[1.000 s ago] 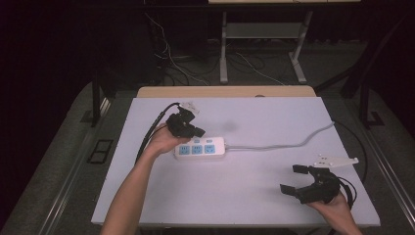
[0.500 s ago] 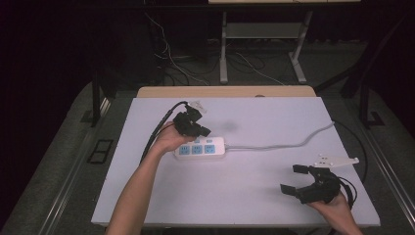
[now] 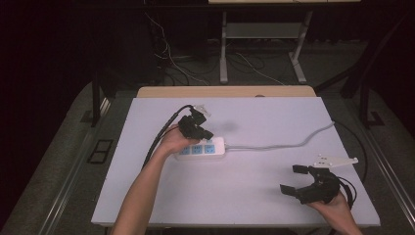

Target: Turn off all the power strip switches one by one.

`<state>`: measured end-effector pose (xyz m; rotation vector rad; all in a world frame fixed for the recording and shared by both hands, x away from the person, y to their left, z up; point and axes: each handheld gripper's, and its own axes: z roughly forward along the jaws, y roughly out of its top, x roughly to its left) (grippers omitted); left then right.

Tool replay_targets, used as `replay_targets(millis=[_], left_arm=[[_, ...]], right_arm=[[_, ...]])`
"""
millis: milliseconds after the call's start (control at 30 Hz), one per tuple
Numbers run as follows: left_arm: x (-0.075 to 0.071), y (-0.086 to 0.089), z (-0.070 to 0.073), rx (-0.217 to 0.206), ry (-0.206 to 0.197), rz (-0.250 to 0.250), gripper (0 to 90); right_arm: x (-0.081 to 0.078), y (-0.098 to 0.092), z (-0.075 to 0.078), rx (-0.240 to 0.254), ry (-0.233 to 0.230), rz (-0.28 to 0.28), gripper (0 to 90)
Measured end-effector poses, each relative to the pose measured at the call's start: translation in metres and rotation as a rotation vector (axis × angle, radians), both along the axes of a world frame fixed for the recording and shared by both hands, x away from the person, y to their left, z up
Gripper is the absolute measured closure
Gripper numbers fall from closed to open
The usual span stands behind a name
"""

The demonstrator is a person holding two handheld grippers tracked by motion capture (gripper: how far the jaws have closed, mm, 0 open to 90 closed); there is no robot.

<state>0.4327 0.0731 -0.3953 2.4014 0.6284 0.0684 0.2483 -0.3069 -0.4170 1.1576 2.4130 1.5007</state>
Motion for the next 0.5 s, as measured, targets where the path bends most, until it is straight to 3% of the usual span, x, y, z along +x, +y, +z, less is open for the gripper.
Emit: replay_targets(millis=[133,400,500], left_arm=[[0.001,-0.0019,-0.0033,0.003,0.003,0.001,89.3],[0.0014,-0.0061,-0.0097,0.052,0.004,-0.006,89.3],[0.0022,-0.0057,-0.0107,0.045,0.004,0.001,89.3]], right_arm=[[0.0,-0.0003,0.0001,0.001,-0.003,-0.001,0.4],[-0.0005,-0.001,0.0004,0.001,-0.003,-0.001,0.4],[-0.0006,-0.0017,0.0006,0.002,-0.003,-0.002,0.4]])
